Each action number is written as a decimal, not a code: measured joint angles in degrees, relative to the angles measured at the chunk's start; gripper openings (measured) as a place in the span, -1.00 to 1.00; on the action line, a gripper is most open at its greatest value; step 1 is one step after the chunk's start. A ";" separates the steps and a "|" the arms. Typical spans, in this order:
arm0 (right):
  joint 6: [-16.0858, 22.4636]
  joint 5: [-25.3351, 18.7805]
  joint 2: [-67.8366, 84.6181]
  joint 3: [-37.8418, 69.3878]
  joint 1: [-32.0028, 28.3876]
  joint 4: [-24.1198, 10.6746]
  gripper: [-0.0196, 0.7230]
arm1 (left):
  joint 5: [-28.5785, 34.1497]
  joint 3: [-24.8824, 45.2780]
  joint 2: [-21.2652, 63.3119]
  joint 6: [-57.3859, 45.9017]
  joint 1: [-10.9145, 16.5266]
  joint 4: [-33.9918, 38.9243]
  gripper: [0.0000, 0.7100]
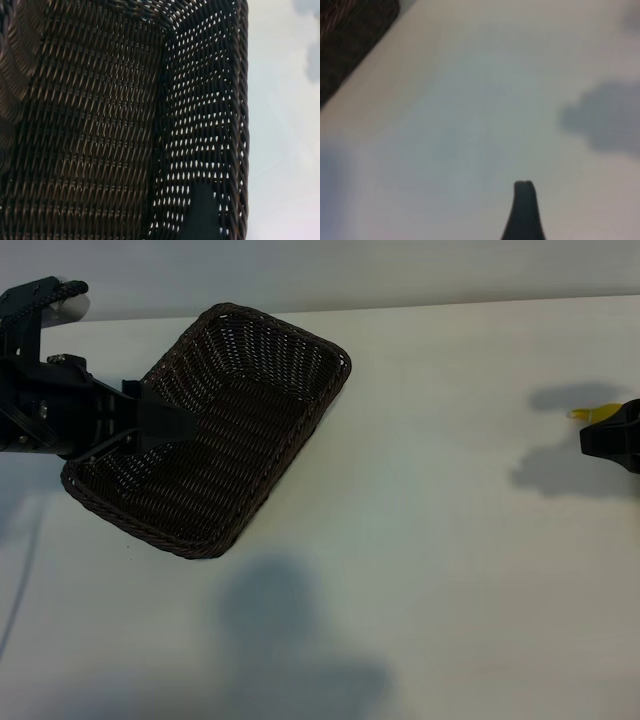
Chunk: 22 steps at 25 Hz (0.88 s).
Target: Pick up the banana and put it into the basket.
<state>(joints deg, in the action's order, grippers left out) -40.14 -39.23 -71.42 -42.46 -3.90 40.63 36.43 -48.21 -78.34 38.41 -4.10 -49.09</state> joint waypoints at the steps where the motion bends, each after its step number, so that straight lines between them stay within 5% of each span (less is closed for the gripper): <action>1: 0.00 0.00 0.00 0.00 0.00 0.00 0.60 | -0.09 0.00 0.00 0.11 0.00 0.00 0.68; 8: 0.00 0.00 0.00 0.00 0.00 0.00 0.60 | -0.35 0.00 0.00 -5.09 0.00 0.00 0.68; 14: 0.00 0.00 0.00 0.00 0.00 0.00 0.60 | 3.95 0.00 0.00 -34.65 0.00 3.46 0.68; 22: 0.06 0.00 0.00 0.00 0.00 0.00 0.60 | 6.31 0.00 0.00 -68.81 0.00 23.82 0.68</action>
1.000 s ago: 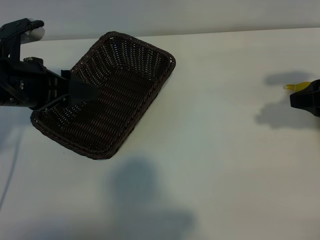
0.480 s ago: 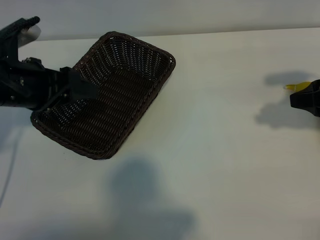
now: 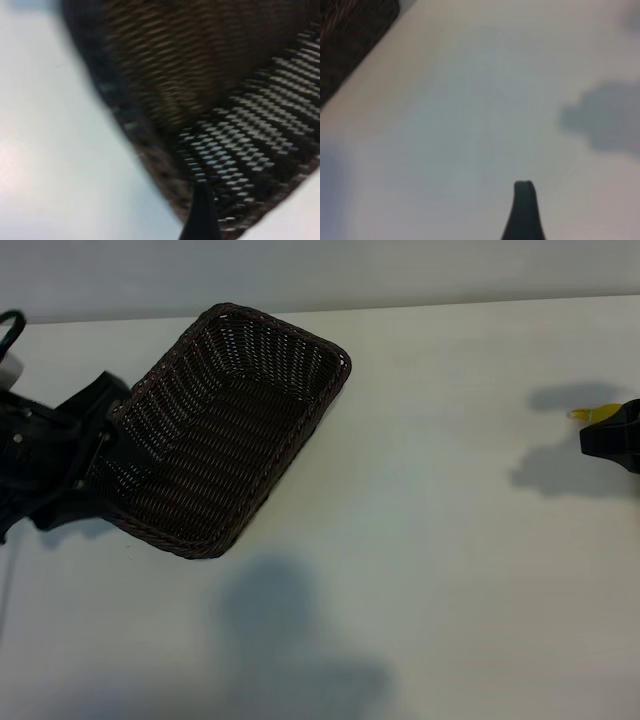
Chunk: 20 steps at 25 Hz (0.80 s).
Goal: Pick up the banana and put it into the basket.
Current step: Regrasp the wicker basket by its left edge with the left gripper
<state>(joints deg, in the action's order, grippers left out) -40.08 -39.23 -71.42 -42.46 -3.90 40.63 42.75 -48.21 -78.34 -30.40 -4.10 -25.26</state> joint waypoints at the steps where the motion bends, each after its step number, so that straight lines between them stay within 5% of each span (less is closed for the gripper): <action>1: 0.00 0.00 0.00 0.00 0.00 0.00 0.60 | 0.57 0.00 0.00 -2.49 0.00 1.76 0.68; 20: 0.18 0.00 0.00 -0.01 0.00 0.00 0.60 | -8.78 3.85 -10.23 -9.53 0.00 3.86 0.68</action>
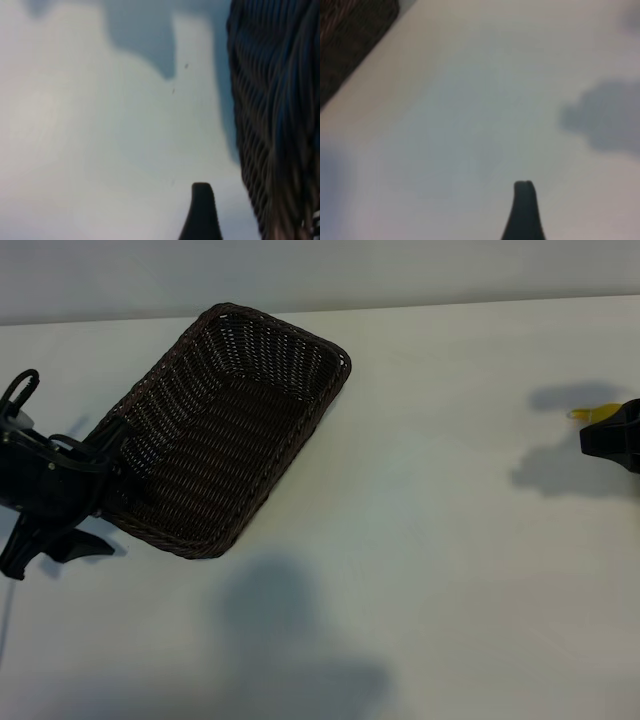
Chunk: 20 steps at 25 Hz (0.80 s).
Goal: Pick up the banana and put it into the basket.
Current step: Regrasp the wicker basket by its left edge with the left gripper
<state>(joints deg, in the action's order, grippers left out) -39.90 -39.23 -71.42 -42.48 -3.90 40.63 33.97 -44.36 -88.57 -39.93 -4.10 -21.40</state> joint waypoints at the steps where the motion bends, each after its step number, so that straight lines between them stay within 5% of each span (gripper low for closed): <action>1: 0.00 0.00 0.00 0.00 0.00 0.00 0.60 | -0.92 0.00 -1.05 -0.13 0.00 -0.13 0.68; 7: 0.00 0.00 0.00 0.00 0.00 0.00 0.60 | -6.55 0.00 -7.17 -0.50 0.00 -2.13 0.62; 10: 0.00 0.00 0.00 0.00 0.00 0.00 0.60 | -7.30 0.00 -8.78 -0.56 0.00 -2.47 0.34; 15: 0.00 0.00 0.00 -0.05 0.00 0.00 0.60 | -7.59 0.00 -8.84 -0.13 0.00 -2.94 -0.56; 20: 0.00 0.00 0.00 -0.10 0.05 0.00 0.60 | -7.92 0.00 -8.84 0.09 0.00 -3.04 -0.55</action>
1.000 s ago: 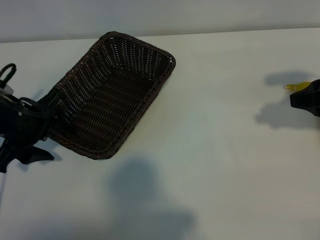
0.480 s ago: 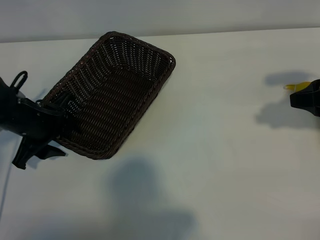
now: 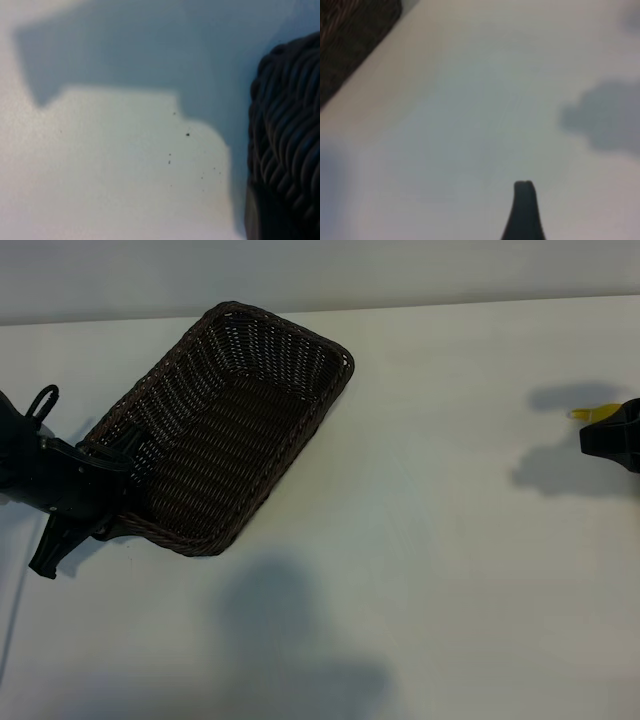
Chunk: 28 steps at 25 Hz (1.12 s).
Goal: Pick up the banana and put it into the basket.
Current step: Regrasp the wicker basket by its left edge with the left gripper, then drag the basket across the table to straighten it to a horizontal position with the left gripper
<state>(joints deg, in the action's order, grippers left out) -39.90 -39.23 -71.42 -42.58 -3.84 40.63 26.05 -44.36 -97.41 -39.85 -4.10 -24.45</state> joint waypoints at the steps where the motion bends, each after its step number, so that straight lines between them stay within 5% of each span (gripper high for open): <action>1: 0.00 0.00 0.00 0.00 0.01 0.00 0.60 | 0.00 0.00 0.07 0.06 0.00 -0.06 -0.55; 7: 0.00 0.00 0.00 0.00 0.01 0.00 0.60 | 1.61 -1.01 1.56 7.05 0.00 0.04 -0.55; 15: 0.04 0.00 0.00 0.00 0.01 0.00 0.60 | 15.37 -12.72 1.56 31.34 0.00 -2.20 -0.55; 21: 0.04 0.00 0.00 0.00 0.01 0.00 0.60 | 27.89 -23.52 -0.21 38.83 0.00 -2.36 -0.55; 28: 0.04 -0.05 0.00 0.00 0.01 0.00 0.60 | 37.03 -36.13 -9.09 42.59 -4.49 -1.04 -0.55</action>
<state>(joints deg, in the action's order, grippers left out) -39.86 -39.29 -71.42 -42.58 -3.83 40.63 63.08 -80.49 -106.50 2.74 -8.59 -25.49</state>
